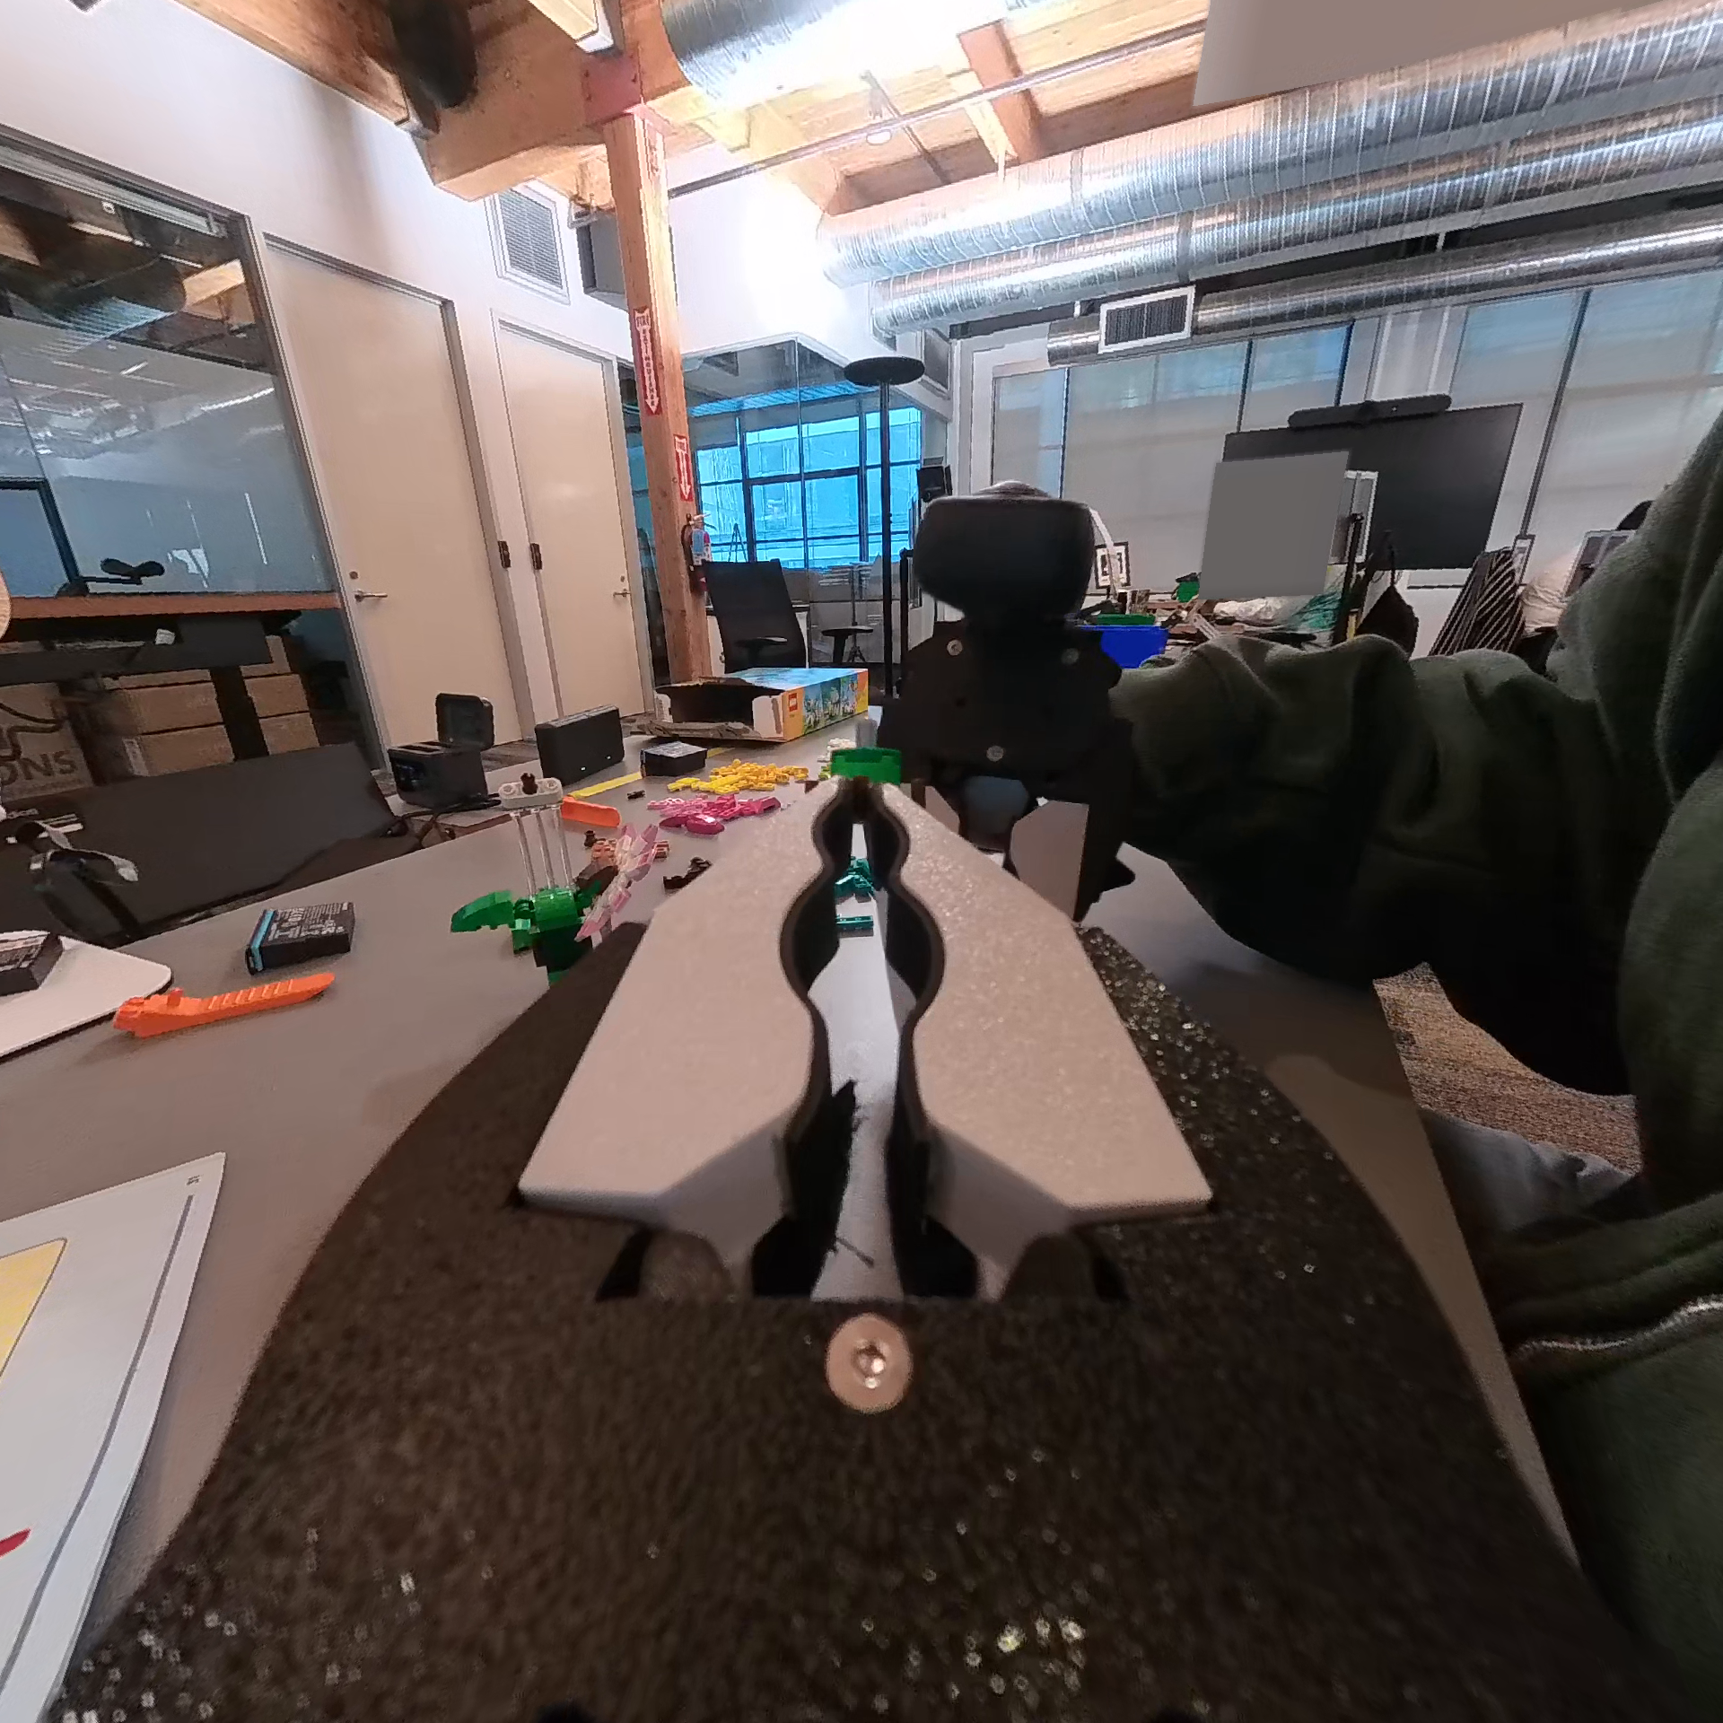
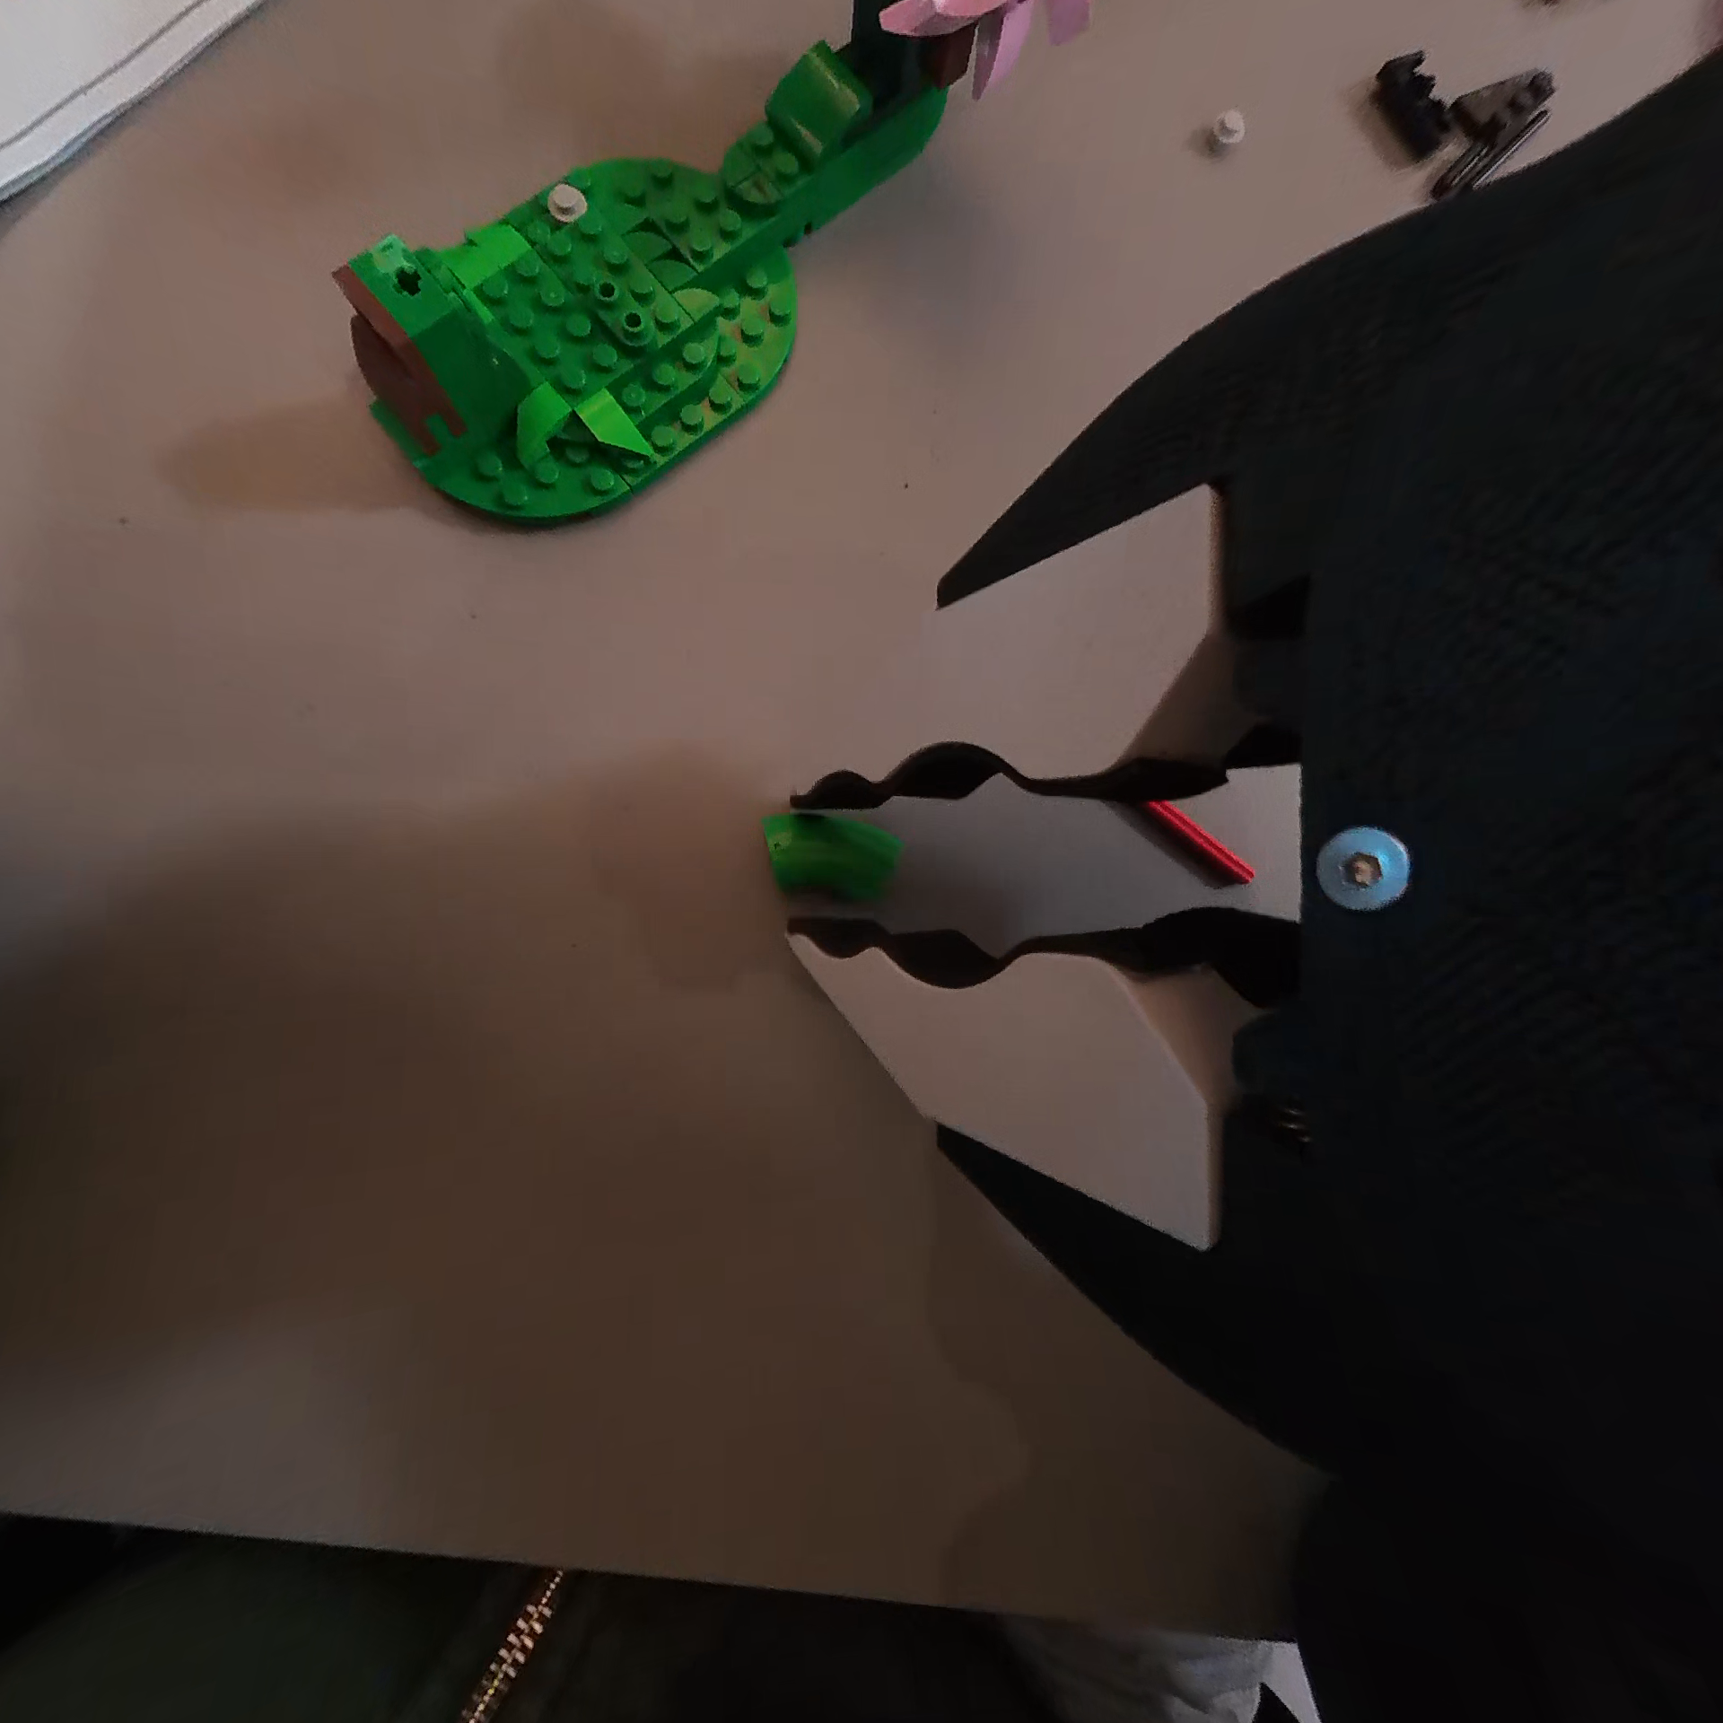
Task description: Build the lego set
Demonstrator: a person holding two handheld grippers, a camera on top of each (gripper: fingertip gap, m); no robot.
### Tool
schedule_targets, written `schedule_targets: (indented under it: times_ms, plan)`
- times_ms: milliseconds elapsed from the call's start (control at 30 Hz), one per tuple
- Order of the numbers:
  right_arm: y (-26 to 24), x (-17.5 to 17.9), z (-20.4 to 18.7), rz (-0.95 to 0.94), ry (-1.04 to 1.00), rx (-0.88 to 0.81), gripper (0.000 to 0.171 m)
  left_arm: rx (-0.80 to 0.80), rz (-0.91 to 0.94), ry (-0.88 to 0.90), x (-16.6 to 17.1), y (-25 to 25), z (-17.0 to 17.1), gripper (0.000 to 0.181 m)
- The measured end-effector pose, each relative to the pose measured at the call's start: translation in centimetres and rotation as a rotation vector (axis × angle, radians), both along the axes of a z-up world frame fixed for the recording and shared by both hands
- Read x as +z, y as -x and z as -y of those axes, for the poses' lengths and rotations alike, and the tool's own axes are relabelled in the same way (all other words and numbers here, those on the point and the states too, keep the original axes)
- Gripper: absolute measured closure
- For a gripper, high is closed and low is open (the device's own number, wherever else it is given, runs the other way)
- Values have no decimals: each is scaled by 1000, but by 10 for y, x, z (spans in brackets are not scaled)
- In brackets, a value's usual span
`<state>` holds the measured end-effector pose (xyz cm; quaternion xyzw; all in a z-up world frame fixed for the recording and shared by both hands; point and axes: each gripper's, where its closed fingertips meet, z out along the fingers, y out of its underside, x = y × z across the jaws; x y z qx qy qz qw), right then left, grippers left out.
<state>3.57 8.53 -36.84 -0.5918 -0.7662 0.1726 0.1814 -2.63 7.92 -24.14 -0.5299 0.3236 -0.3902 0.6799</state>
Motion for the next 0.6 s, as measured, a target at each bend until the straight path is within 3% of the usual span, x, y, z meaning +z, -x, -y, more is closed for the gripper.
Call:
schedule_targets:
  times_ms: [233,600]
  plan:
    - [-4,9,1,-41,-84,-78,140,-2,-1,4,-1,0,0,181]
    - [-1,5,0,53,-410,-75,146,-7,0,5,-1,0,0,181]
